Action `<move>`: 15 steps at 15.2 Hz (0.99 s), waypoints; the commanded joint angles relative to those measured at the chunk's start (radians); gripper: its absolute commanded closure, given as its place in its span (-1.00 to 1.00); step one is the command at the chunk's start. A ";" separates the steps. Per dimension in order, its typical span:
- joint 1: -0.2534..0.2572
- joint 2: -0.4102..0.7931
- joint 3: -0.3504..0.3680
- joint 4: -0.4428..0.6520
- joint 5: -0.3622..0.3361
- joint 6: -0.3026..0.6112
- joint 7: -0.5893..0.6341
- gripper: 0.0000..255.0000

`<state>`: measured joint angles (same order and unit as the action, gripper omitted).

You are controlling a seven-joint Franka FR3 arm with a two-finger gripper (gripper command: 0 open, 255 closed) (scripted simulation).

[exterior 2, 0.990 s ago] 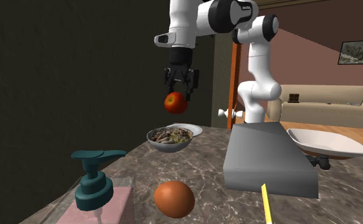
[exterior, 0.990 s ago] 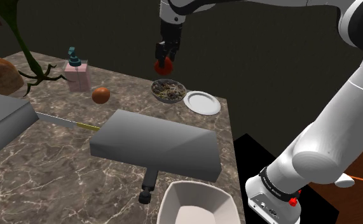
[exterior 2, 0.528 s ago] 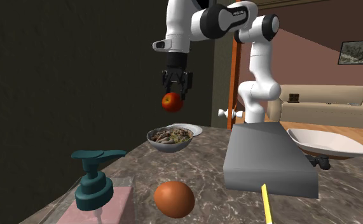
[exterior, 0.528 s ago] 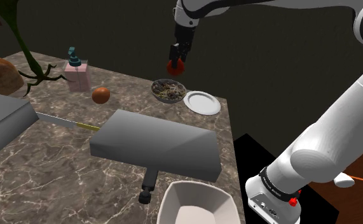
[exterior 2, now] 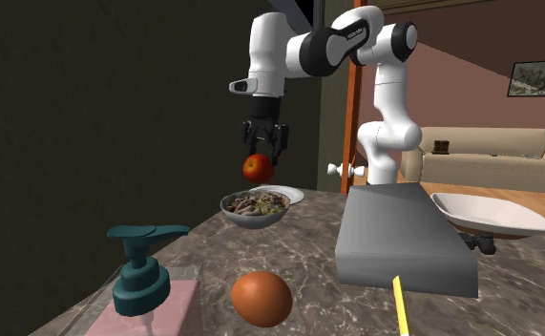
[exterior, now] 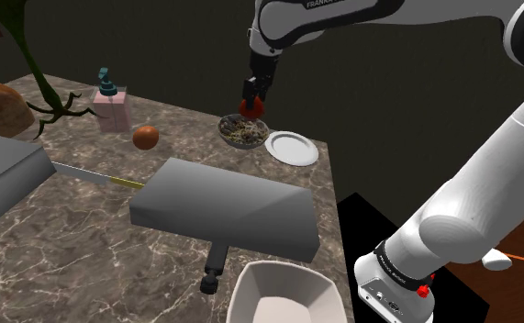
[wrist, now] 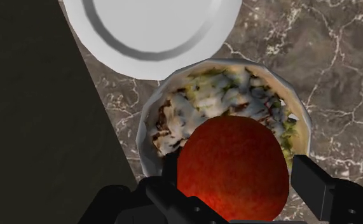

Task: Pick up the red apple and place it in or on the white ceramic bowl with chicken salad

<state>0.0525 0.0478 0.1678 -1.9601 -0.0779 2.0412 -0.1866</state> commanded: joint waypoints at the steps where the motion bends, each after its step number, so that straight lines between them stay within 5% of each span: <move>1: 0.000 0.004 0.000 -0.023 -0.002 0.027 0.004 1.00; 12: 0.001 0.022 0.000 -0.058 -0.008 0.080 0.010 1.00; 13: 0.000 0.022 0.000 -0.059 -0.008 0.080 0.010 -1.00; 15: 0.000 0.022 -0.001 -0.058 -0.008 0.081 0.009 -1.00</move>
<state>0.0526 0.0696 0.1673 -2.0183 -0.0857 2.1218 -0.1776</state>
